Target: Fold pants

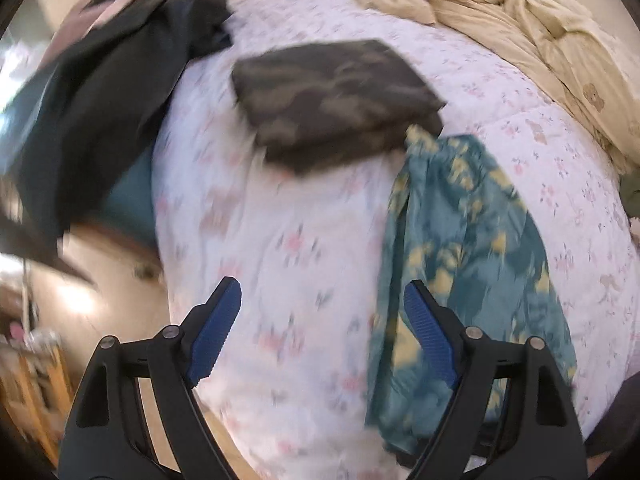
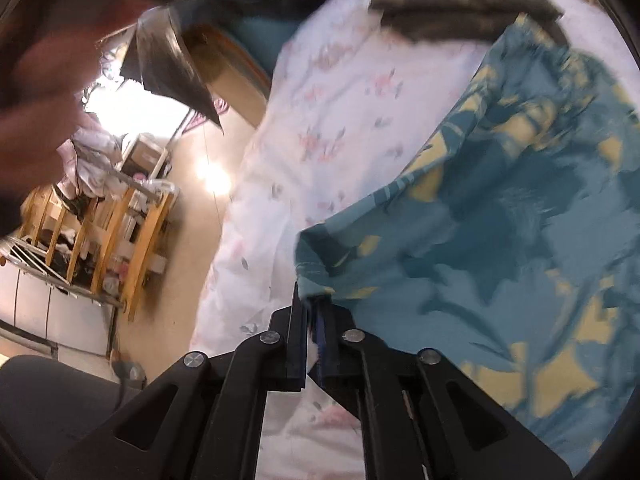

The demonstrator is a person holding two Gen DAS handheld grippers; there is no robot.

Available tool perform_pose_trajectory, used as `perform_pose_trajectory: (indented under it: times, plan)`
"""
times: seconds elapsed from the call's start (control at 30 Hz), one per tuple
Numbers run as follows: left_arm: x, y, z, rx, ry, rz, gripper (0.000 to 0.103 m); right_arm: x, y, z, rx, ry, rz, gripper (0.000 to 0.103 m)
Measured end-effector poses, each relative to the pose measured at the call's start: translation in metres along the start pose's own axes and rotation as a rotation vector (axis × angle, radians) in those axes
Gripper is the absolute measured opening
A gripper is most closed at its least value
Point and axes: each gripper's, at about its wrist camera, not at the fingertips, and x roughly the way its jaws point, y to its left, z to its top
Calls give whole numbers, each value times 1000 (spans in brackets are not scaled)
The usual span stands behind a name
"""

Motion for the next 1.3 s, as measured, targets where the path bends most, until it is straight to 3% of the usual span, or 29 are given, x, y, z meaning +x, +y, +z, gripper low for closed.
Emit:
perform_pose_trajectory:
  times: [0.17, 0.27, 0.37, 0.47, 0.67, 0.7, 0.8, 0.87, 0.9, 0.97, 1.03, 1.13, 1.2, 1.3]
  plan:
    - [26, 17, -40, -129, 47, -16, 81, 32, 8, -21, -24, 98, 37, 5]
    - [44, 12, -55, -114, 104, -64, 81, 18, 17, -34, -34, 81, 66, 5]
    - [53, 6, -63, -114, 107, -95, 81, -22, 2, -46, 20, 30, 75, 5]
    - [68, 1, -73, -142, 153, -194, 81, -74, -26, -60, 99, -33, 66, 5]
    - [84, -9, -86, -157, 200, -305, 81, -170, -112, -87, 291, -183, -59, 8]
    - [88, -10, -88, -159, 218, -315, 81, -177, -126, -89, 327, -195, -74, 10]
    - [95, -18, -94, -144, 271, -297, 78, -191, -175, -101, 485, -224, -66, 31]
    - [99, -30, -97, -92, 297, -263, 78, -193, -201, -109, 566, -237, -50, 60]
    - [100, -34, -98, -72, 306, -256, 77, -190, -211, -111, 601, -243, -43, 61]
    - [103, -43, -102, -27, 310, -221, 71, -178, -227, -118, 674, -227, 4, 61]
    - [102, -46, -104, -2, 314, -197, 54, -164, -237, -123, 719, -189, 18, 61]
    - [97, -51, -105, -5, 329, -247, 38, -147, -243, -126, 753, -128, 60, 61]
    - [95, -58, -107, 13, 336, -281, 38, -143, -242, -126, 749, -123, 92, 61]
    - [102, -67, -111, 56, 345, -246, 36, -134, -236, -119, 729, -122, 129, 61]
